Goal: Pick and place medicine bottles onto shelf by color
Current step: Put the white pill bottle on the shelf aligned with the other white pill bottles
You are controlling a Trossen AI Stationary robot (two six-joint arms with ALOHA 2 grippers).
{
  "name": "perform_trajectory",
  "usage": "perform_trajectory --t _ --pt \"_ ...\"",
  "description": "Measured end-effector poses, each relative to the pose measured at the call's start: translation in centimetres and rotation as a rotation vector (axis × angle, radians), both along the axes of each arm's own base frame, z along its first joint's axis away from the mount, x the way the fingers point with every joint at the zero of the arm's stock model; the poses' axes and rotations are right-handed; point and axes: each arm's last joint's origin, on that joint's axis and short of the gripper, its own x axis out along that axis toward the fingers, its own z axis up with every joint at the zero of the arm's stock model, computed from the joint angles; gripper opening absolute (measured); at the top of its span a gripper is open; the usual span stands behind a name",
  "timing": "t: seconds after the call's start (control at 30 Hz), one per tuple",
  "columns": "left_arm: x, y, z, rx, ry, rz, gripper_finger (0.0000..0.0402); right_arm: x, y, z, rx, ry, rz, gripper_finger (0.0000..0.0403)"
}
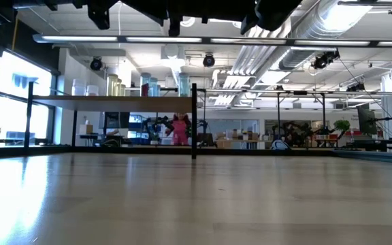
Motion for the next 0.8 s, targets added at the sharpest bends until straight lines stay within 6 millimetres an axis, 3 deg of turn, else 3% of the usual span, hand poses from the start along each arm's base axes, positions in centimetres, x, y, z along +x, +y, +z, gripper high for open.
perform_trajectory --t 0.27,0.8 --pt "0.0 0.0 -0.1 -0.001 0.012 0.0 0.0146 0.0 0.0 -0.2 0.006 0.017 0.001 0.0131" --pt "-0.2 0.2 -1.0 0.006 0.116 0.053 0.0223 0.1 -0.2 -1.1 0.066 0.127 -0.01 0.0129"
